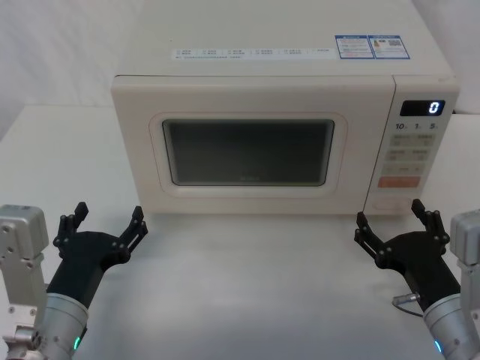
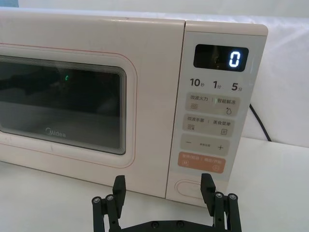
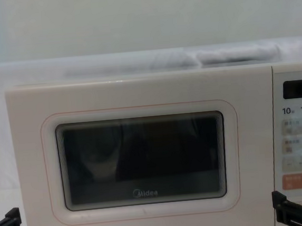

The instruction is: Press the button to open the microwave door with one hand; close the microwave door with the other hand.

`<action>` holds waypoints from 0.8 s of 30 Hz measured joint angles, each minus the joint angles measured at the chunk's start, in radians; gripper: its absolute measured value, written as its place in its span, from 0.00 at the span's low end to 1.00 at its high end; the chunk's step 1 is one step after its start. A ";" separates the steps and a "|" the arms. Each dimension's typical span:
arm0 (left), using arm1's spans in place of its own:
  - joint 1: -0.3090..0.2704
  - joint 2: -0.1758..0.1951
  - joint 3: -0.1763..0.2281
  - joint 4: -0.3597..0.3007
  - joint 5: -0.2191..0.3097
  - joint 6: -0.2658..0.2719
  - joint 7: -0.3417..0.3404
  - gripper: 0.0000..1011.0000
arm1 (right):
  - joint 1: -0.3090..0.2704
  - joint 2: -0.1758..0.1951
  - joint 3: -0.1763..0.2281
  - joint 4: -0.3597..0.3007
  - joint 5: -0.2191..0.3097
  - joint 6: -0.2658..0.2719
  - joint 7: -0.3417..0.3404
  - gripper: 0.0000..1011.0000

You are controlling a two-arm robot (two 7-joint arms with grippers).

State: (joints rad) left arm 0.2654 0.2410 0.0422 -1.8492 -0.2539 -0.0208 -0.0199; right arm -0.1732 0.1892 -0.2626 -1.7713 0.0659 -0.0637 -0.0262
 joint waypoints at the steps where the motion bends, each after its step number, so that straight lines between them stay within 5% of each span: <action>1: 0.000 0.000 0.000 0.000 0.000 0.000 0.000 0.99 | 0.000 0.000 0.000 0.000 0.000 0.000 0.000 0.99; 24: 0.000 0.000 0.000 0.000 0.000 0.000 0.000 0.99 | 0.000 0.000 0.000 0.000 0.000 0.000 0.000 0.95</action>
State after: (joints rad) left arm 0.2654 0.2410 0.0422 -1.8492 -0.2539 -0.0208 -0.0199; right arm -0.1732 0.1892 -0.2626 -1.7713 0.0659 -0.0637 -0.0262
